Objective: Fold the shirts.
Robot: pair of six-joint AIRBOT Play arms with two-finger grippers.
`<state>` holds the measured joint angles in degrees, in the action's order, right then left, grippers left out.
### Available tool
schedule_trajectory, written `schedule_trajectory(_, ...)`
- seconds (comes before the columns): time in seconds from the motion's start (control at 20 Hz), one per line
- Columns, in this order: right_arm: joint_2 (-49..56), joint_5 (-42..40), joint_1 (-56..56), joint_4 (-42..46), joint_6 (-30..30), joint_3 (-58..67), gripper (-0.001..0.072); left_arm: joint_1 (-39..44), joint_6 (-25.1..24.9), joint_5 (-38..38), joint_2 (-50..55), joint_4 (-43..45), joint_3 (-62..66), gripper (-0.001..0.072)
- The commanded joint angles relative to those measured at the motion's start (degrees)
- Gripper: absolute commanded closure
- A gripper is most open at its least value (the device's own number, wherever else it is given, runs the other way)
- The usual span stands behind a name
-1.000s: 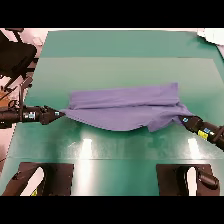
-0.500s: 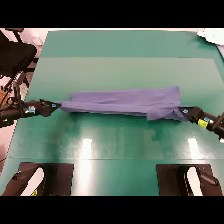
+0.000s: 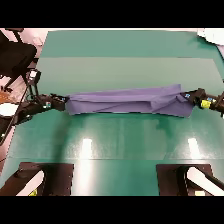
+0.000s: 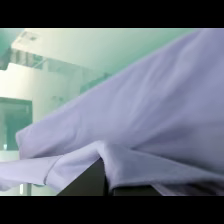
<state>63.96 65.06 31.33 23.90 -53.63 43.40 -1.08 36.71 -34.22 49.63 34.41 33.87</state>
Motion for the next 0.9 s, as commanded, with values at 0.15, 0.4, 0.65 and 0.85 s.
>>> schedule_trajectory(0.15,15.34,5.14,0.04,-0.28,1.31,9.81,0.0697,6.6,-2.01,14.16,7.08,0.15,-0.11,0.0684)
schedule_trajectory(0.4,21.42,6.14,0.02,-0.22,4.02,10.8,0.0696,6.69,-9.07,20.81,8.94,0.04,-0.07,0.0684)
schedule_trajectory(0.65,22.75,6.12,0.02,-0.04,5.7,10.8,0.0696,6.69,-14.75,22.21,11.17,0.04,-0.07,0.0684)
schedule_trajectory(0.85,22.75,5.49,-0.2,0.11,7.3,10.78,0.0696,6.71,-14.71,22.01,14.56,0.02,-0.07,0.0683)
